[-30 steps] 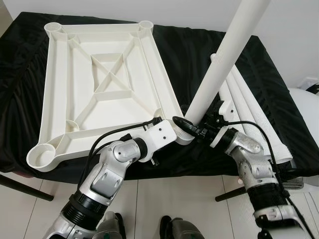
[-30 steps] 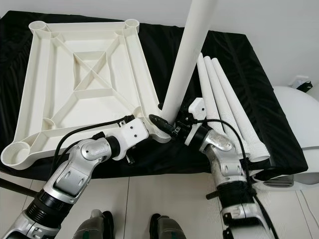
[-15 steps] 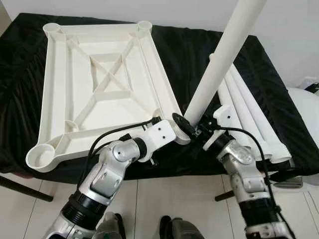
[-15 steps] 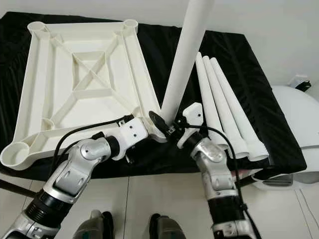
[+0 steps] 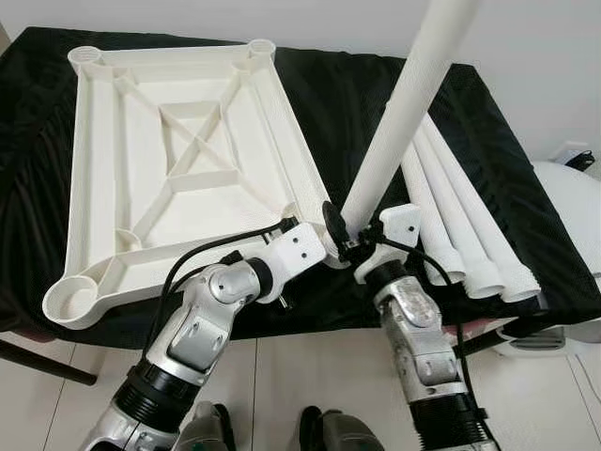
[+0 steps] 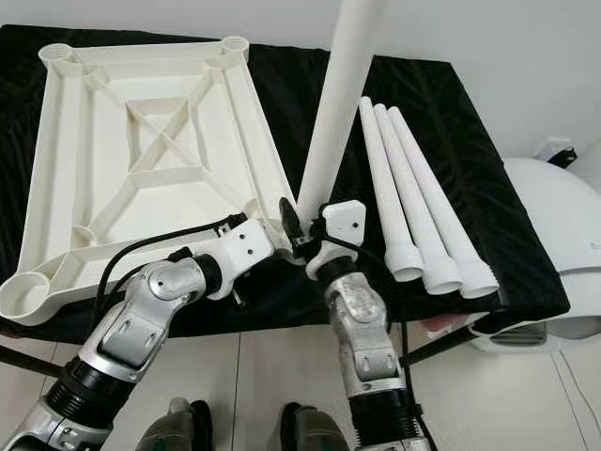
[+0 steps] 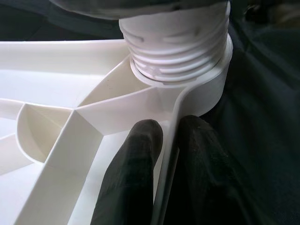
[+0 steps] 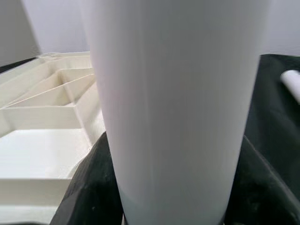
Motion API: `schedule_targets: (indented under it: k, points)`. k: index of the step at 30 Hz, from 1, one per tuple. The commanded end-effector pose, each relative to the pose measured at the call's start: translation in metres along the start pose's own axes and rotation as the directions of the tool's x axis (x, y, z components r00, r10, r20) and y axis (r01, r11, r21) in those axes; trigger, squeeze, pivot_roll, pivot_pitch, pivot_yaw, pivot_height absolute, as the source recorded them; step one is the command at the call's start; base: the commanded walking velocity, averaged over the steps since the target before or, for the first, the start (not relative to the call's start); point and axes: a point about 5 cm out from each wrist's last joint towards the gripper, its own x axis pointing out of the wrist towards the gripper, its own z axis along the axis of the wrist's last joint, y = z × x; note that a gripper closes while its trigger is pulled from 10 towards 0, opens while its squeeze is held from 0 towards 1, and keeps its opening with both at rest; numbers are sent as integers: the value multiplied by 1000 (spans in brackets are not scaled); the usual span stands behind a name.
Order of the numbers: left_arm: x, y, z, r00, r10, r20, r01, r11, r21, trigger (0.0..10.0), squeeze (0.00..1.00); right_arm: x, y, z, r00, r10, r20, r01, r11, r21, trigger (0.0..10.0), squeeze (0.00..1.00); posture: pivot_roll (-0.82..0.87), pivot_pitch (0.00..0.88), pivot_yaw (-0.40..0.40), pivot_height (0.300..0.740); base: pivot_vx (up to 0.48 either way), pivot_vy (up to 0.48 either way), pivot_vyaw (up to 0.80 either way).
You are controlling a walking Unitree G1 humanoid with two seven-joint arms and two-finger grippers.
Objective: Building children table
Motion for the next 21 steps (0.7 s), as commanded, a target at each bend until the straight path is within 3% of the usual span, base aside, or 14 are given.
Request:
schedule_targets:
  k: [1, 11, 12, 13, 14, 21]
  points:
    - [3, -4, 3, 1000, 11, 6, -11, 1000, 11, 10000, 0, -2, -3, -14, 992, -99, -78, 99, 995, -4, 10000, 0, -50, 161, -55, 740, 0, 0, 0]
    - [3, -2, 4, 1000, 16, 8, -16, 1000, 12, 10000, 0, -4, 8, -15, 981, -174, -86, 173, 985, -17, 10000, 0, -47, 154, -58, 740, 0, 0, 0]
    - [3, -2, 4, 1000, 16, 9, -16, 1000, 12, 10000, 0, -4, 7, -15, 981, -174, -87, 173, 985, -13, 10000, 345, -47, 152, -59, 740, 0, 0, 0]
    - [3, -2, 4, 1000, 16, 9, -16, 1000, 12, 10000, 0, -4, 7, -15, 981, -174, -87, 173, 985, -13, 10000, 345, -47, 152, -59, 740, 0, 0, 0]
    - [3, -3, 4, 1000, 15, 9, -15, 1000, 12, 10000, 0, -4, 6, -14, 982, -173, -81, 172, 985, -20, 10000, 1000, -47, 151, -60, 740, 0, 0, 0]
    - [3, -4, 4, 1000, 12, 9, -13, 1000, 13, 10000, 0, -3, 2, -10, 991, -124, -53, 124, 992, 5, 10000, 1000, -50, 144, -63, 740, 0, 0, 0]
